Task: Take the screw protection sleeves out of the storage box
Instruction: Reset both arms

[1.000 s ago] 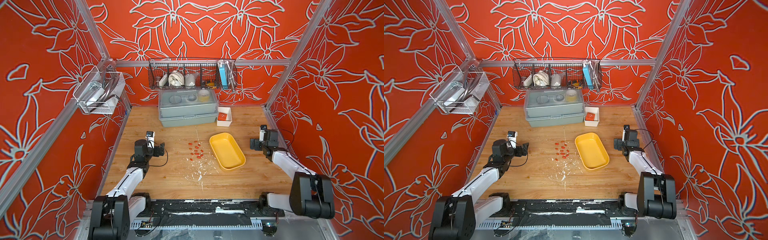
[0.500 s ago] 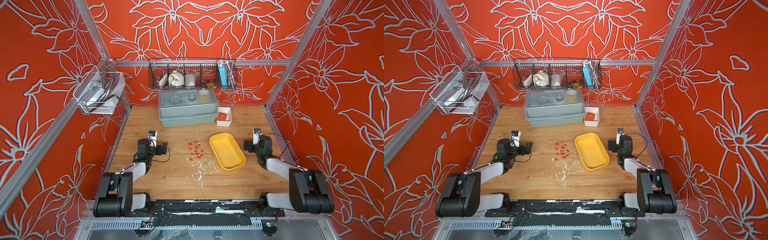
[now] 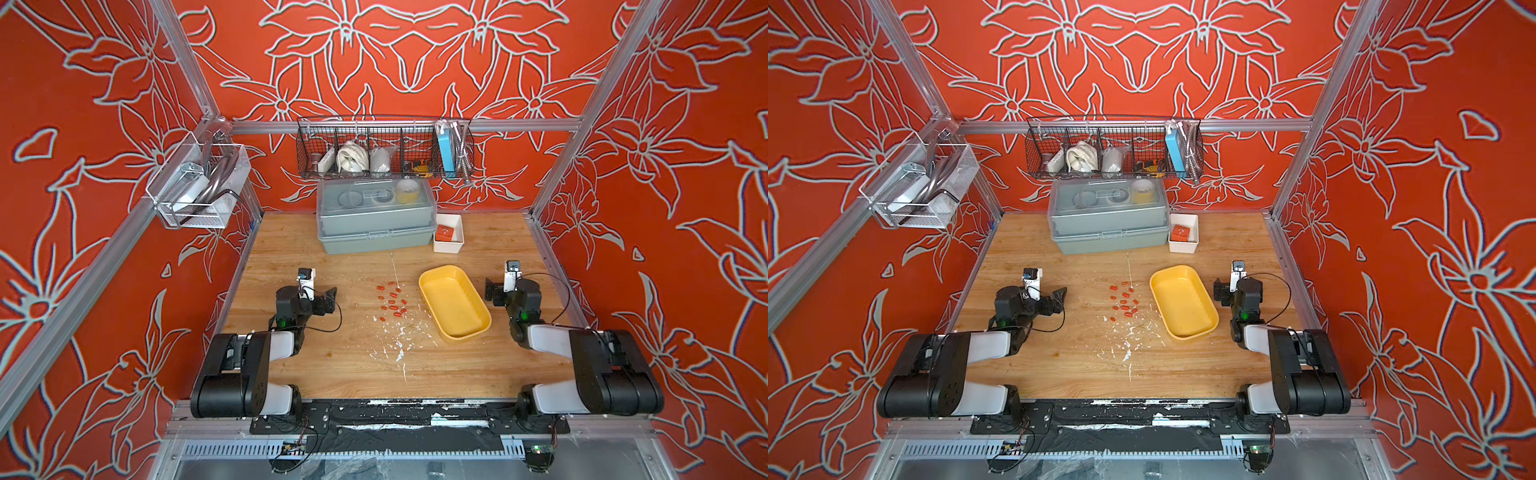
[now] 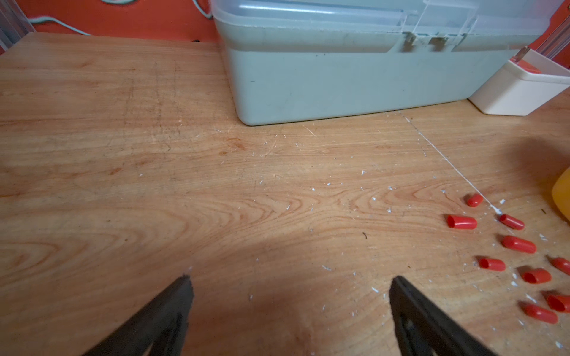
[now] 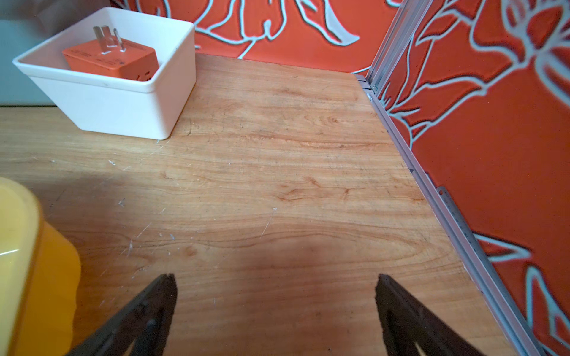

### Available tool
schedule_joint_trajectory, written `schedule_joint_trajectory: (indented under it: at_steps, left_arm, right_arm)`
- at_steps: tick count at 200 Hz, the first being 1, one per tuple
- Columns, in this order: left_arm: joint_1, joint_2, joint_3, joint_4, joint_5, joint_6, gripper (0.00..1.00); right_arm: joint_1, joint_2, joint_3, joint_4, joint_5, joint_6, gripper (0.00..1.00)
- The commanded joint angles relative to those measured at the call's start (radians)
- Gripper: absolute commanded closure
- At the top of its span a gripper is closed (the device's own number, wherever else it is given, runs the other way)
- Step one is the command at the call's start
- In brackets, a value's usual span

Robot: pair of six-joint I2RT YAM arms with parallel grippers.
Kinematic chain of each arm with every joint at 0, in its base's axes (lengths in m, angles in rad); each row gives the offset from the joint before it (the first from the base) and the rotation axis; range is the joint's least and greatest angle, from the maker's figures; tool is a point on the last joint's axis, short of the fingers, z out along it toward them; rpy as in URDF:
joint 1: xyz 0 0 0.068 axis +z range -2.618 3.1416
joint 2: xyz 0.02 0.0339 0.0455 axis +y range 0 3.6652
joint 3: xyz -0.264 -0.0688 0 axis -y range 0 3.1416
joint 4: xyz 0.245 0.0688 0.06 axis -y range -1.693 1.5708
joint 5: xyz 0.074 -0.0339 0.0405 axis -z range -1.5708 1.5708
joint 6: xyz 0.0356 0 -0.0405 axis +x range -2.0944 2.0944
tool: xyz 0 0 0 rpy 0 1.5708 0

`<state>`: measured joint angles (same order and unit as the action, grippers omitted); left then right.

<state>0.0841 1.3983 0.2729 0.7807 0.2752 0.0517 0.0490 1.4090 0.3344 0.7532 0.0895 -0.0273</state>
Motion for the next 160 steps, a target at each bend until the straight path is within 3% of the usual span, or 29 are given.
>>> schedule_joint_trajectory:
  at_steps: [1,160]
  left_arm:
    - [0.002,0.000,0.009,0.033,0.011,-0.003,0.02]
    - [0.003,0.000,0.008,0.032,0.010,-0.004,0.02]
  right_arm:
    - [0.003,0.004,-0.009,0.040,0.029,0.012,0.01]
    - [-0.005,0.002,-0.009,0.036,0.012,0.017,0.01]
